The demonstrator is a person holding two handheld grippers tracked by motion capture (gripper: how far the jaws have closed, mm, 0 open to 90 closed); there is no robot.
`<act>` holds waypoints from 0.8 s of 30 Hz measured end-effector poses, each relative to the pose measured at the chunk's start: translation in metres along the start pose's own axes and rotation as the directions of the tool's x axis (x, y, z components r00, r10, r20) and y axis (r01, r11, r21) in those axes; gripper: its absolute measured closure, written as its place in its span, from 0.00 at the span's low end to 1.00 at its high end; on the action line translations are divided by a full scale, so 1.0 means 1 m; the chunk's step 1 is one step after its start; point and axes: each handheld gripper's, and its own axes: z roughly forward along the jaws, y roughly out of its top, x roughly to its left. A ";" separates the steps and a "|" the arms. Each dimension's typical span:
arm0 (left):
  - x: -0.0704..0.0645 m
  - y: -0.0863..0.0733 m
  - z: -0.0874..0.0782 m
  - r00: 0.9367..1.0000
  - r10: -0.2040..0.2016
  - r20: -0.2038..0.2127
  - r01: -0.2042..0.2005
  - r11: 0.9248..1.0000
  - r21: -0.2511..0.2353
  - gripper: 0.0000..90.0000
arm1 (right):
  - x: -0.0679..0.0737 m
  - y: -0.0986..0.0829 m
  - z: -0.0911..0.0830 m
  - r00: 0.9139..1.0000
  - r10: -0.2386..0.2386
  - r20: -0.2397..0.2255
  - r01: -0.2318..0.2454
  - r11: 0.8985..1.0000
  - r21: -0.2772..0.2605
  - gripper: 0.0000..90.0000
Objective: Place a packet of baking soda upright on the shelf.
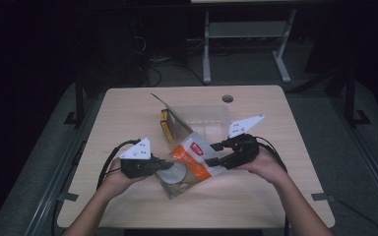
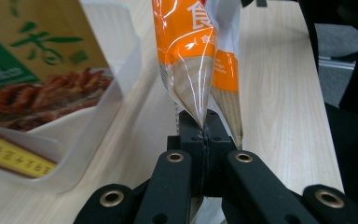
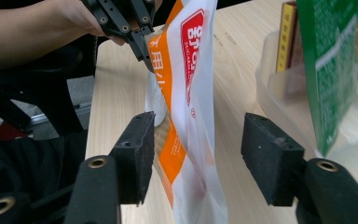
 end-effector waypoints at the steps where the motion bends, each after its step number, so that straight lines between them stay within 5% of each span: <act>1: 0.000 0.000 -0.002 1.000 -0.001 -0.006 0.001 1.000 -0.005 0.99 | -0.001 0.003 0.002 1.000 -0.004 -0.006 0.004 1.000 0.001 0.52; 10: 0.003 -0.002 -0.008 1.000 -0.009 -0.008 0.009 1.000 -0.013 0.99 | -0.005 0.018 0.019 0.998 -0.017 -0.063 0.018 1.000 0.007 0.71; 24: 0.003 0.000 -0.008 1.000 -0.019 0.005 0.019 0.999 -0.032 0.99 | -0.002 0.017 0.020 0.993 -0.066 -0.098 0.068 0.998 0.012 0.99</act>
